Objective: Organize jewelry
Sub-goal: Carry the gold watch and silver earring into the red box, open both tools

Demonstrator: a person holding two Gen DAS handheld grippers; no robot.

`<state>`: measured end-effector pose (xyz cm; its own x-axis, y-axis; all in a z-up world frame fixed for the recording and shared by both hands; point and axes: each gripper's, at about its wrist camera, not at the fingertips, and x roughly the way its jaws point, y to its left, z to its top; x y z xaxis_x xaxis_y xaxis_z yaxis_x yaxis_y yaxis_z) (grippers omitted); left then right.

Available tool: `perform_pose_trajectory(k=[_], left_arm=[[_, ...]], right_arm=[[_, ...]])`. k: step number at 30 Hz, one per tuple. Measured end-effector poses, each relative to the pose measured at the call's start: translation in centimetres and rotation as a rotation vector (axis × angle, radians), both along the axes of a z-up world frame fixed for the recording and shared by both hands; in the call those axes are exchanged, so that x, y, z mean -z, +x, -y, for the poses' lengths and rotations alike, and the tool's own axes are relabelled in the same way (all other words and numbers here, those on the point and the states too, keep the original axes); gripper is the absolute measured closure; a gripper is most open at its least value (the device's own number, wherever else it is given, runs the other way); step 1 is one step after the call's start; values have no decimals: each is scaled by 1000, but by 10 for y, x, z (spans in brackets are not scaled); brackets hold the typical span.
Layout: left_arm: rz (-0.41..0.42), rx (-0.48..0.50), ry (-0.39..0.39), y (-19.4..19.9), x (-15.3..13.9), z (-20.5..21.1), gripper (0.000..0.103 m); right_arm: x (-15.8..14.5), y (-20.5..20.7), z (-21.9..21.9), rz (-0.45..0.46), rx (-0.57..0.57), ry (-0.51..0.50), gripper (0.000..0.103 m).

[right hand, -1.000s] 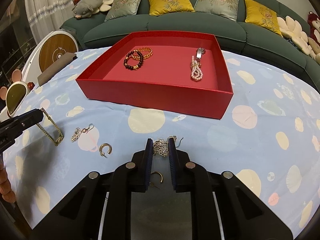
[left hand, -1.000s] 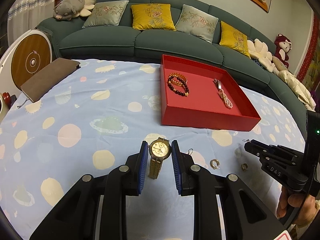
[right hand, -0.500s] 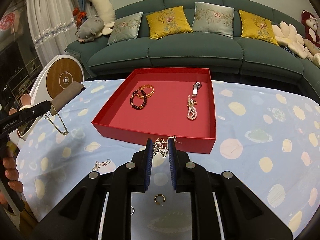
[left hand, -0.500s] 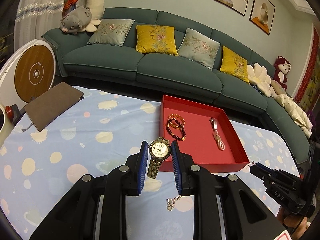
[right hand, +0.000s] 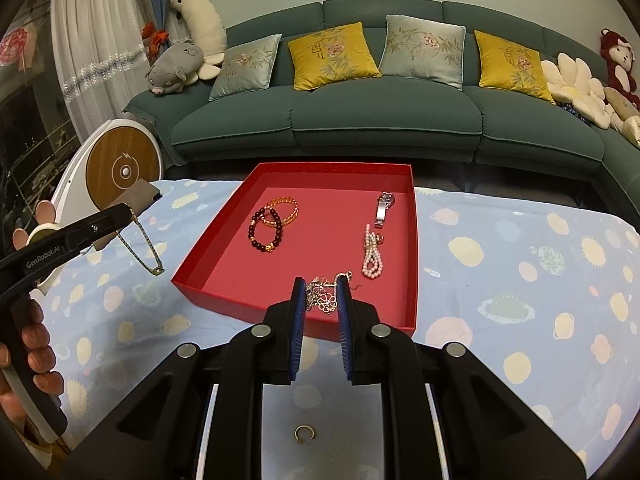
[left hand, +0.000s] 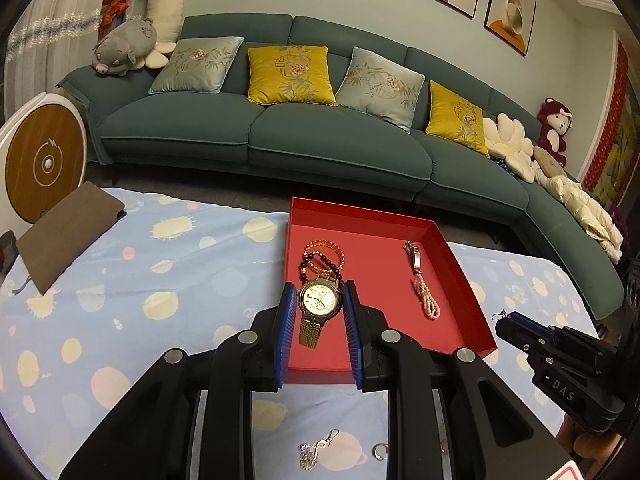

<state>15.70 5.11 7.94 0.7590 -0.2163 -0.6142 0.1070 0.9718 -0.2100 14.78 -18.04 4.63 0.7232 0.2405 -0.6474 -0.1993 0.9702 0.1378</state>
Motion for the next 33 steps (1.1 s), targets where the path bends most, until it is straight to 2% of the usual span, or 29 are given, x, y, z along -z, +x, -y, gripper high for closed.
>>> perform_pose_trajectory(k=[8,13,21,24,33], left_arm=[[-69,8,43,38,37,14,82],[-118,19,34,50,58,13,82],[-86,72,57,56,60,35,82],[-78,100,93,60,64,47,82],[-121,71,84,76,76,42,82]], right_arm=[[26,38,15,-57,48,18,88],[39,47,16,-91,44,11,88],[47,48,14,-107,37,14,88],[49,49,14,-110,39,15,88],[54,64,12,-117,43,23,88]])
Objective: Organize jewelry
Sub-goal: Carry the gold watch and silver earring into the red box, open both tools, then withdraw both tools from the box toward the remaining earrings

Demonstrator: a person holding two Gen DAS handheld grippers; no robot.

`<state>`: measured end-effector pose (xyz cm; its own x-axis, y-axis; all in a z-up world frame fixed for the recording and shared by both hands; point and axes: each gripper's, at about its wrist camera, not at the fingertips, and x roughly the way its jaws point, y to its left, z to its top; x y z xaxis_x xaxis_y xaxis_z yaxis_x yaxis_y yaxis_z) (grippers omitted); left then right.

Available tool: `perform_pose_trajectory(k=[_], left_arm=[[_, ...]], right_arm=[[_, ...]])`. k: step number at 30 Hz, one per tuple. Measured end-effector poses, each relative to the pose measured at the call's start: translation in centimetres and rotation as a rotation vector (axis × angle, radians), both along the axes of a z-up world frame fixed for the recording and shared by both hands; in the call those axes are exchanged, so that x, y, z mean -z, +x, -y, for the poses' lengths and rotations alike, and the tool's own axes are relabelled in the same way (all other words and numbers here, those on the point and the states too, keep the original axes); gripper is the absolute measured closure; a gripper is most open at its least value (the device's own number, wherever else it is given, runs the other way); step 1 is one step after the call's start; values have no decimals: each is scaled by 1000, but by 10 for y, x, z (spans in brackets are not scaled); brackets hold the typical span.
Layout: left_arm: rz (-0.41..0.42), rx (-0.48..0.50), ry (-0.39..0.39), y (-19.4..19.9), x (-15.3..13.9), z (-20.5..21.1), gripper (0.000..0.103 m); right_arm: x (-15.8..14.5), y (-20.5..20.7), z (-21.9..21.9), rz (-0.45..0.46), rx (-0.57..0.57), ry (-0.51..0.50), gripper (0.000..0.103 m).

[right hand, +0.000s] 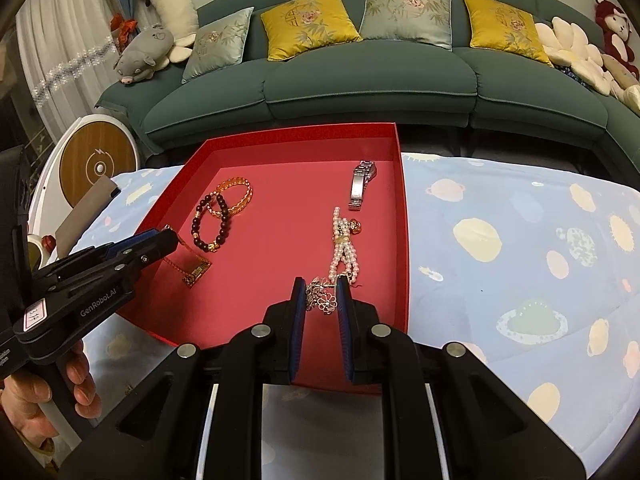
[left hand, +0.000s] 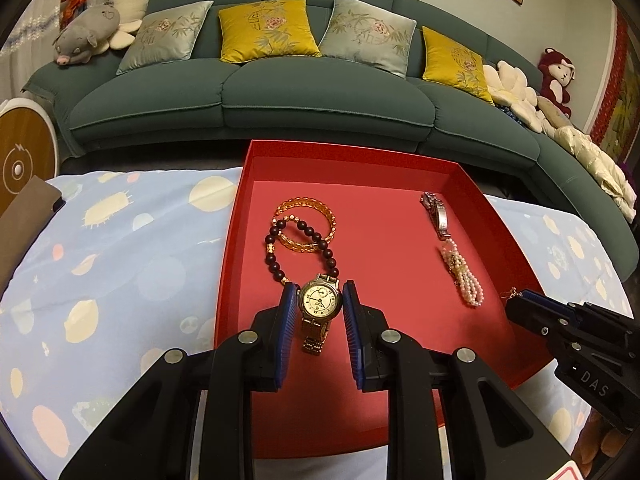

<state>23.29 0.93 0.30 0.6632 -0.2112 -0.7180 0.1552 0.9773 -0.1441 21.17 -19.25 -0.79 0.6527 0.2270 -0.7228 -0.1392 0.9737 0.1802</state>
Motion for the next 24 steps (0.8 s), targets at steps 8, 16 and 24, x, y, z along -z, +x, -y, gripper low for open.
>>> perform_pose_trajectory(k=[8,16,24], left_arm=[[-7,-42,-2,-1,-3,-10,68],[65,-74,-85,-25,-42,-23,66],[93,-82,-68,-83,-63,-37,58]], right_arm=[[1,-1,5,-2,17,13,78],[-34,-24,14,76,24,66,68],[-48,-79,10,91,-30,102,68]])
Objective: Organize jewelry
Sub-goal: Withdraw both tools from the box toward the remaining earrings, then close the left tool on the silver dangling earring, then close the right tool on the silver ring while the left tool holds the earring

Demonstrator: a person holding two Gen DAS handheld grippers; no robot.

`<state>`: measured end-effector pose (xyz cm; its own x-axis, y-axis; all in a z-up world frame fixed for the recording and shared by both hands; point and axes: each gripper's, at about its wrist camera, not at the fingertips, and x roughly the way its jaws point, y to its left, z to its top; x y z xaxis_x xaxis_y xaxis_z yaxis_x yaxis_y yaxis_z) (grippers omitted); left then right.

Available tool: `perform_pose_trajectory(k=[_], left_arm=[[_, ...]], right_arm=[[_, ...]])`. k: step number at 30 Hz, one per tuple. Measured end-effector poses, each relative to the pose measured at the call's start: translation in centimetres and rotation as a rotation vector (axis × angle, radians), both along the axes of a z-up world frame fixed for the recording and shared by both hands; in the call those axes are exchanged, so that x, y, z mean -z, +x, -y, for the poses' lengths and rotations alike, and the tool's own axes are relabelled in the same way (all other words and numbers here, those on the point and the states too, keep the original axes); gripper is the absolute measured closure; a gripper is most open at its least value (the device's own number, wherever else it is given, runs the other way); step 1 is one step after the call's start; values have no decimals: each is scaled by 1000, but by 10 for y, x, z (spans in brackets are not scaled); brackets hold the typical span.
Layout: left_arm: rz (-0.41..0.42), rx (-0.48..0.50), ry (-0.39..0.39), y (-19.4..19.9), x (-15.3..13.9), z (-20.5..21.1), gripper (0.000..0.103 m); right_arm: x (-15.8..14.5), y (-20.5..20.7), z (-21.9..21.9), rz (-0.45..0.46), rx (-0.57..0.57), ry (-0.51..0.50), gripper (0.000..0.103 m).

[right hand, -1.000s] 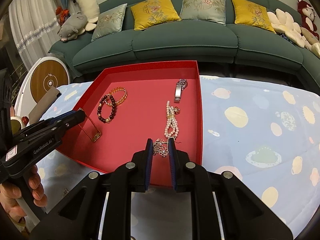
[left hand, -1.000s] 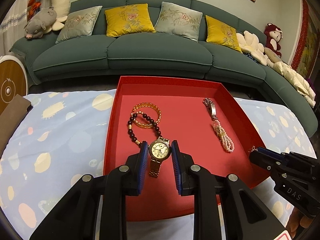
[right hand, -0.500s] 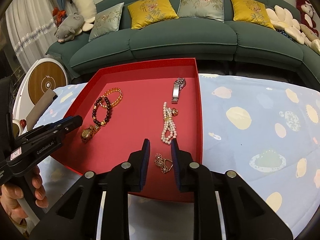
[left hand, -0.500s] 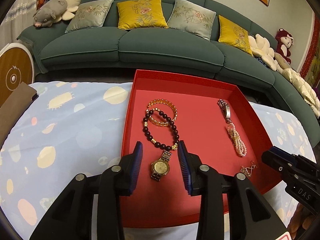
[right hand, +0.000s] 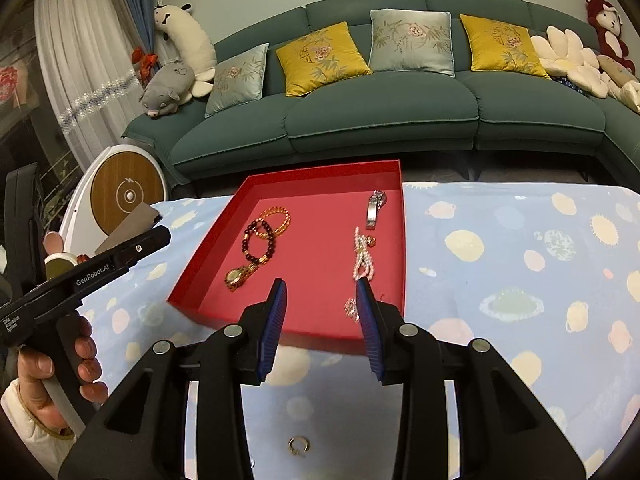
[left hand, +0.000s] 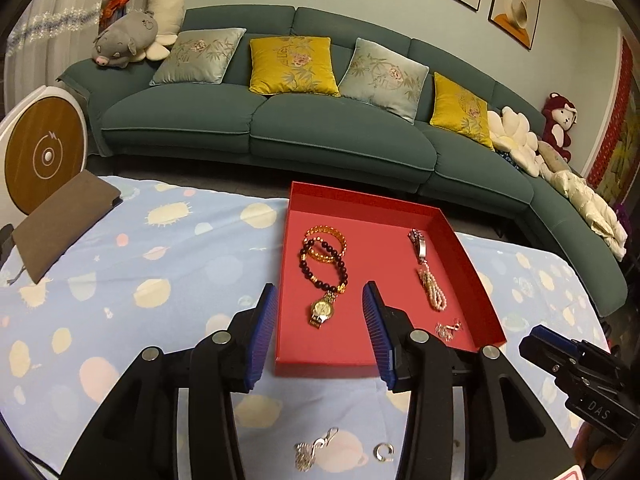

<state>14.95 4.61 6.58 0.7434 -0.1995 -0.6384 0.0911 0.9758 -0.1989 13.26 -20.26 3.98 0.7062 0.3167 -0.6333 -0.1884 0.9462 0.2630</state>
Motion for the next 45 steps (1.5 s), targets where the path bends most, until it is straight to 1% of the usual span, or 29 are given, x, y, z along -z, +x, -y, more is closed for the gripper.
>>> perform_pose_trajectory(k=[2,4,6,10,12,14,17,19,21,25,29,31,32,33,34,35,38,40,43,45], left_arm=[[-13,0,-16,-16,3,-5,56],[-41,8,-19,-30,11,-8,51],[-71,13,-14,-44,21,-10,51],[-140,9,-9,-62,49,-12,48],[-162,24,24,-61,62,-9,48],[-168,23,53,-62,72,-9,48],[-189,31,51,-62,85,-8,48],[-194,39,28,-60,90,-9,48],[-198,43,22,-59,93,-6,48],[-201,68,52,-55,99,4,48],[-183,89,97,-54,101,15,48],[-176,99,103,-54,101,18,58],[-173,103,109,-54,101,19,59],[-168,111,114,-54,101,21,65],[-164,119,122,-55,102,23,76],[-161,126,128,-55,102,24,79],[-165,141,120,-54,102,24,94],[-168,148,110,-55,102,24,96],[-168,156,111,-55,101,25,96],[-169,163,111,-57,101,26,96]], right_arm=[[2,-14,-2,-7,-15,1,68],[5,-27,-6,-10,-31,-13,67],[12,-39,-10,-14,-43,-50,60],[34,-55,-14,-65,-72,-86,60],[43,-58,-16,-87,-80,-102,60],[51,-60,-17,-104,-87,-108,60],[61,-61,-19,-124,-92,-118,60],[65,-60,-20,-131,-96,-123,60],[67,-58,-21,-136,-100,-121,60],[72,-55,-24,-149,-110,-126,60],[76,-53,-25,-160,-114,-130,60],[78,-53,-25,-166,-115,-131,60],[79,-53,-25,-168,-115,-133,60],[80,-52,-25,-171,-115,-133,60],[81,-52,-25,-174,-117,-134,60],[82,-52,-25,-175,-118,-137,60],[86,-51,-28,-181,-121,-142,60],[87,-50,-30,-182,-125,-145,60],[87,-50,-36,-176,-139,-162,61],[88,-51,-39,-173,-150,-178,65]])
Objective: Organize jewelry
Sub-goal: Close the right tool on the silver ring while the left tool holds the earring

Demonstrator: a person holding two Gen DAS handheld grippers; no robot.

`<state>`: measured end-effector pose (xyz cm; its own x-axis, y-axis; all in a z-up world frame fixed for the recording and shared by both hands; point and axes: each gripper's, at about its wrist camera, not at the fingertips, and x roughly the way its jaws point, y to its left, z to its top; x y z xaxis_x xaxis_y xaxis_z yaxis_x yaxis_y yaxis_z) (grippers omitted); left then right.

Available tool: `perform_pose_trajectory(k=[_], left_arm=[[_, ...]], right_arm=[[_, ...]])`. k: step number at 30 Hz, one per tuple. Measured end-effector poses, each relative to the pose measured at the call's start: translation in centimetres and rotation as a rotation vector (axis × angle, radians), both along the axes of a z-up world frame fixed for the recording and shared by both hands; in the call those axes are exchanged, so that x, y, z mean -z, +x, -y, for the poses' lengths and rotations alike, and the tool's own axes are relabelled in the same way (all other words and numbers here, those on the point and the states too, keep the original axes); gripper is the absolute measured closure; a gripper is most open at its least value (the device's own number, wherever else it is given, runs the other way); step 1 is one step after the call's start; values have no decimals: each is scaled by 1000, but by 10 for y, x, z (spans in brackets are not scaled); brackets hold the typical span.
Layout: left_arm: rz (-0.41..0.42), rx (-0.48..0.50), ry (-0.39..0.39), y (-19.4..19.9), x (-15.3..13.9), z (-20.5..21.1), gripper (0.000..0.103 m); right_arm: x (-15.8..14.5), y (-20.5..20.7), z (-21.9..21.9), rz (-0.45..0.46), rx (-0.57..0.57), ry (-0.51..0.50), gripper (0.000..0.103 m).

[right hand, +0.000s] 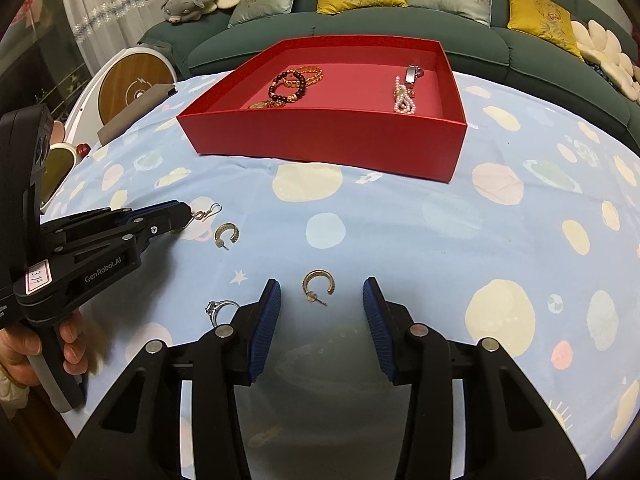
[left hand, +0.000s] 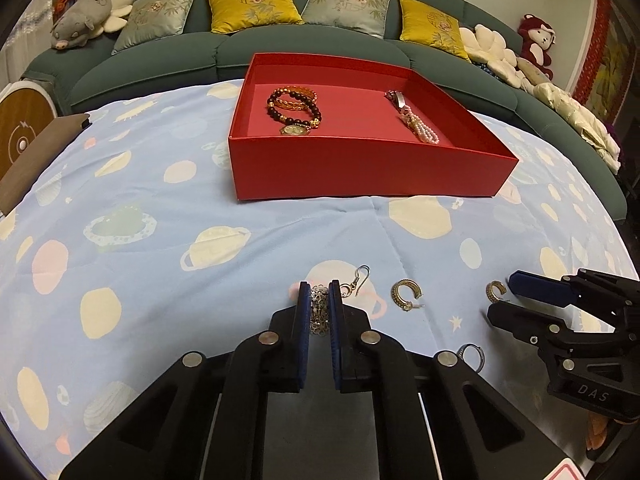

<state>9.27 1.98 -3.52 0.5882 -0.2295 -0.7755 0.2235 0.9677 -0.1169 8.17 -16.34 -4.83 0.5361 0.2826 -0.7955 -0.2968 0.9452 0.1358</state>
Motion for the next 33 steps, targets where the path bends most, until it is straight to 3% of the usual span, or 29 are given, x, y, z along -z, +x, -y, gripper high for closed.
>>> perform_pose_trajectory(k=[5,10,21,33], left_arm=[[1,6,-13,-2,-4,-1,96],[6,5,-30,-4,-9,-2,97],[13,16,-39,-8,-14,-4,97],[16,19,-56,-12,-20,-7,97]], right_arm=[[1,1,-3,13,-9,-21,71],[1,6,-1,15,2,-25,87],[-2,2,-3,25,-9,-10,85],[-4,-21,-34,12,-169,40,80]])
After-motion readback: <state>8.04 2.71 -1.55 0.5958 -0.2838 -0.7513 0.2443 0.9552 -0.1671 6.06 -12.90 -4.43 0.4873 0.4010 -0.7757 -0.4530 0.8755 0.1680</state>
